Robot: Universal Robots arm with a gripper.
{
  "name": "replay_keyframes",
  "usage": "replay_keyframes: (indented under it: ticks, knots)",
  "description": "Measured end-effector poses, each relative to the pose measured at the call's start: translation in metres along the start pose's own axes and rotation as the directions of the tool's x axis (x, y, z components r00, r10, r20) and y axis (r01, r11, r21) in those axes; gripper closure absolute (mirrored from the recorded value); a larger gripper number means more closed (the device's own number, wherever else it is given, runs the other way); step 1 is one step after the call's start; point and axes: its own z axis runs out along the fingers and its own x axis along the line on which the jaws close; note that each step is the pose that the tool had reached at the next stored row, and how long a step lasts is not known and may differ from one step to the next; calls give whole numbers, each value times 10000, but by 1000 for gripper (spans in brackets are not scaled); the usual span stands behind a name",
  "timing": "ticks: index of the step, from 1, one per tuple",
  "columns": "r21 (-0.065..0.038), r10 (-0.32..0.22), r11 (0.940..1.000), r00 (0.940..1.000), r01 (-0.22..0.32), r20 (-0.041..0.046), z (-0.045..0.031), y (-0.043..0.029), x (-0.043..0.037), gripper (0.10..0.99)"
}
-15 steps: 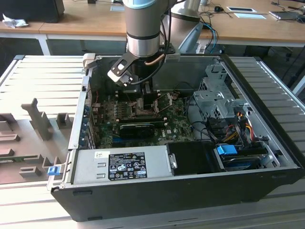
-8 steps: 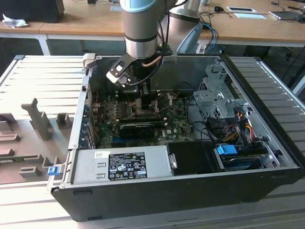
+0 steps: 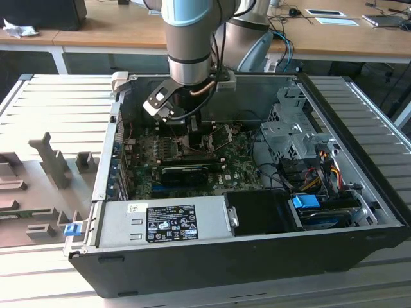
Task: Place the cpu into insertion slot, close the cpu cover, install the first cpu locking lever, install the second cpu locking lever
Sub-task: 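Place the cpu into insertion slot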
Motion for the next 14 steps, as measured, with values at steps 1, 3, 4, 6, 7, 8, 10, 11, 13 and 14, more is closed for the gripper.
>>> replay_keyframes:
  ticks: [1,3,4,6,7,8,10,11,13,14]
  knots:
    - [-1,0,10000,10000,0,1,8,-1,2,557]
    - [0,-2,10000,10000,2,11,20,0,4,557]
    - [0,-3,10000,10000,3,21,25,1,5,557]
    - [0,-5,10000,10000,5,74,41,1,8,557]
    - [0,-10,10000,9999,10,110,52,1,9,557]
    - [1,-14,10000,9999,14,145,61,4,13,557]
    - [0,-15,10000,9999,15,162,71,9,24,557]
    - [0,-15,10000,9999,15,167,75,10,24,557]
    - [0,-18,10000,9998,18,177,84,11,26,557]
    - [1,-19,10000,9998,19,184,91,11,26,557]
